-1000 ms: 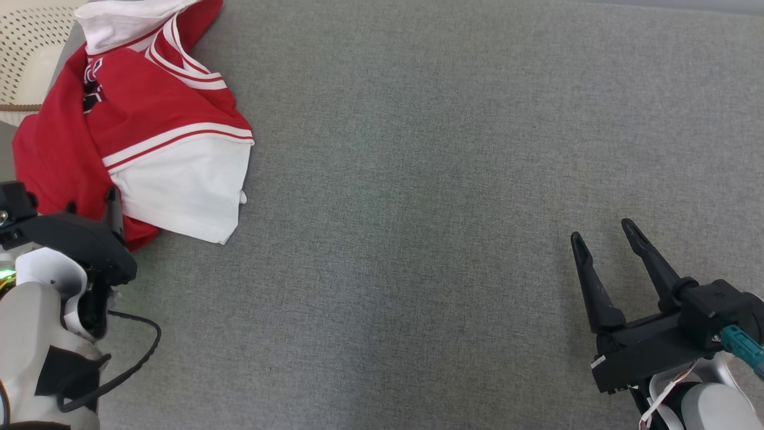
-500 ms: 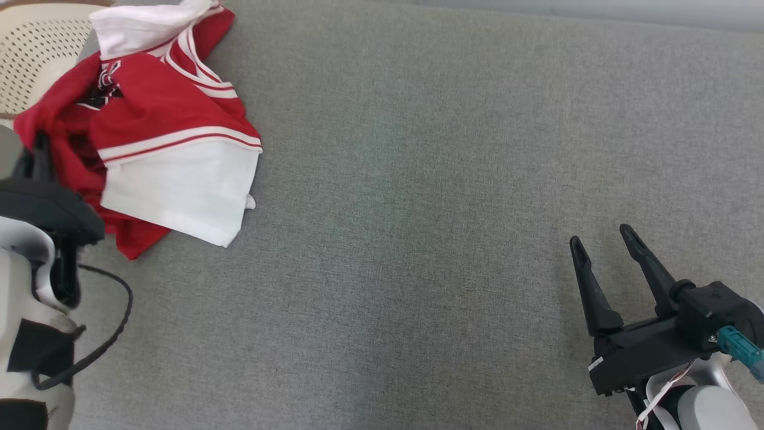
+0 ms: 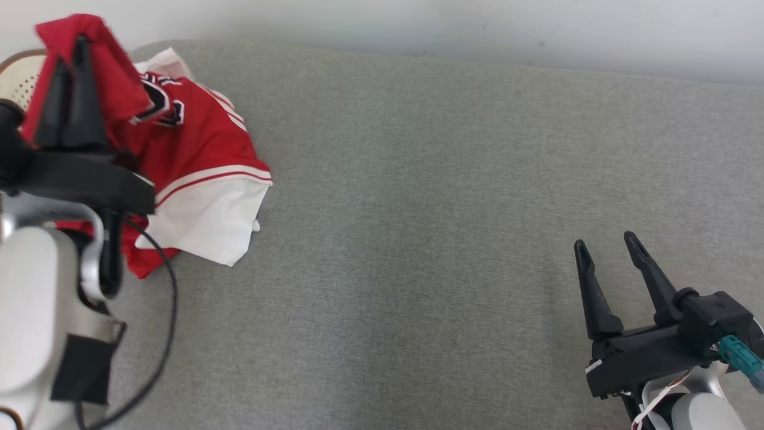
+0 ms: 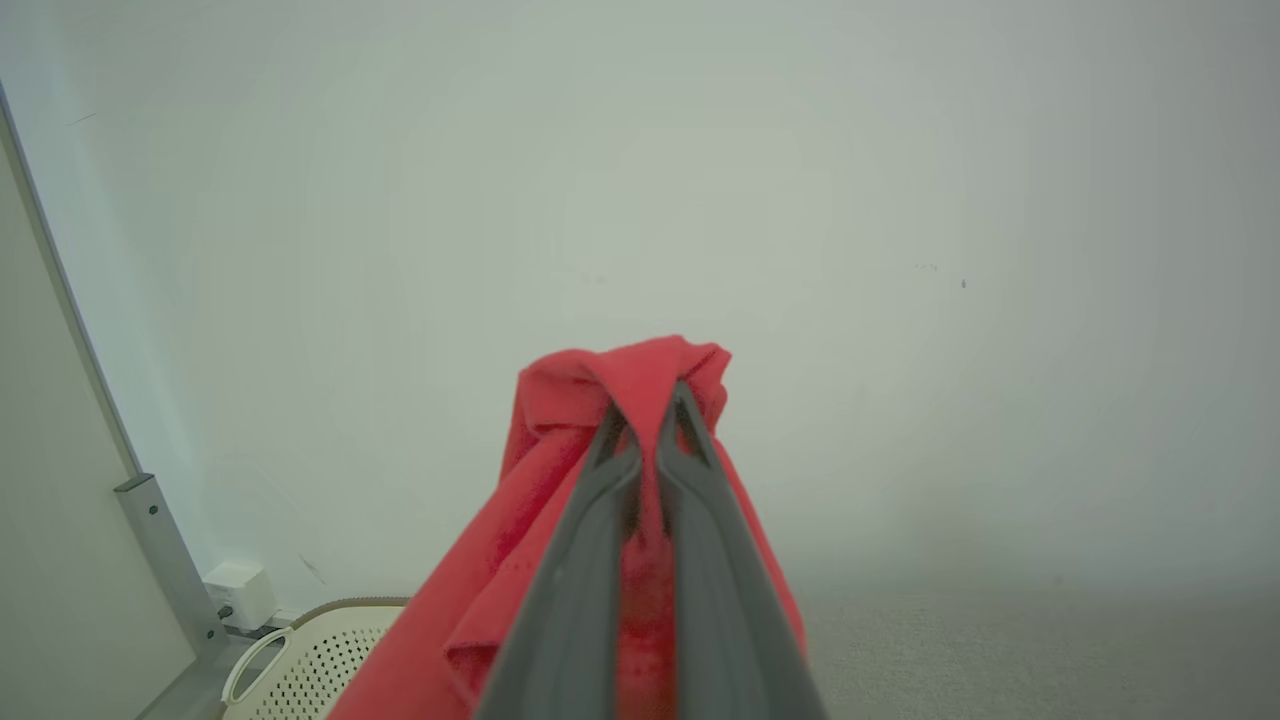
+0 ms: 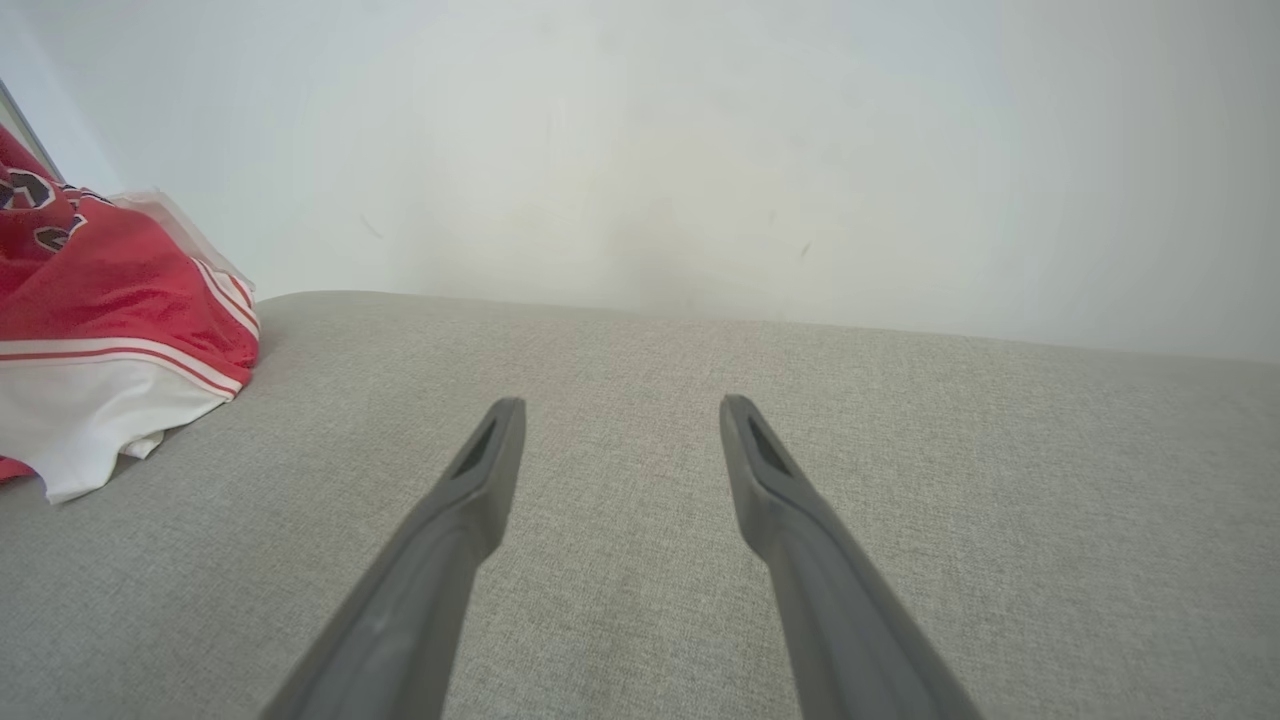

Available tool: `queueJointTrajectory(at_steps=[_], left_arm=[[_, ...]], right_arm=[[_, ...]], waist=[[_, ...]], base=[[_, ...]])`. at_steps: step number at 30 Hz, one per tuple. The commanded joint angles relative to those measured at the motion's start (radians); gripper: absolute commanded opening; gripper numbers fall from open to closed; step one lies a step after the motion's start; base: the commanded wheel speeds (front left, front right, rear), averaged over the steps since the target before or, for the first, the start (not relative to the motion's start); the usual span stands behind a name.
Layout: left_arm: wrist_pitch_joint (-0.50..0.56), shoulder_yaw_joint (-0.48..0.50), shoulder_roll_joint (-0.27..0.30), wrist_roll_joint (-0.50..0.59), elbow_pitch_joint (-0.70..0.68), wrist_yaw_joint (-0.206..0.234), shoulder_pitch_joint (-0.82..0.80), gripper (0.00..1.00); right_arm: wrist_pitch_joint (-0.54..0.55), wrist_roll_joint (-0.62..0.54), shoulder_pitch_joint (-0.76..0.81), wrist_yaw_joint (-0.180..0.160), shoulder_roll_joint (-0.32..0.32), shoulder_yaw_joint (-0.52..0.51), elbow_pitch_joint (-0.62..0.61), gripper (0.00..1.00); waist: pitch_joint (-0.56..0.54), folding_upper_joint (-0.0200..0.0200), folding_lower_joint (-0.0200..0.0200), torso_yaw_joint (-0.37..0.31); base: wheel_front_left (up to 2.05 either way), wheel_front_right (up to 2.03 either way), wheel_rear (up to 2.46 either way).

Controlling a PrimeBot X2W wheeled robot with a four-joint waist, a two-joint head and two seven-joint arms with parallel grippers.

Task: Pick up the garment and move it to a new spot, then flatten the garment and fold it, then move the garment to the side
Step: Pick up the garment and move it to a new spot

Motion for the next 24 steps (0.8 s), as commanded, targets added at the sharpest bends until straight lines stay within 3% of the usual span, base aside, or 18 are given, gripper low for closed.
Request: queueJointTrajectory(at_steps=[1,6,12,24], left_arm=[[0.011,-0.012,-0.005,0.010,-0.039,0.004,0.029,0.00],[0.063,-0.093,-0.058,0.025,-0.247,0.018,0.131,0.00],[0.113,-0.246,-0.130,0.041,-0.378,0.006,0.240,0.00],[0.107,-0.504,-0.197,-0.004,-0.317,-0.049,0.197,0.00]], right_arm=[[-0.009,-0.004,0.006,0.001,0.006,-0.005,0.002,1.00],[-0.027,-0.009,0.005,0.001,0.026,-0.035,0.011,1.00],[-0.040,-0.017,-0.018,0.001,0.042,-0.065,0.014,1.00],[-0.081,-0.008,-0.076,0.001,0.067,-0.083,0.050,1.00]], waist=[[-0.021,-0.0001,0.0001,-0.023],[-0.036,-0.0001,0.0001,-0.067],[-0.024,-0.0001,0.0001,-0.135],[0.038,-0.0001,0.0001,-0.350]], base=[[0.00,0.00,0.00],[0.00,0.00,0.00],[0.00,0.00,0.00],[0.00,0.00,0.00]])
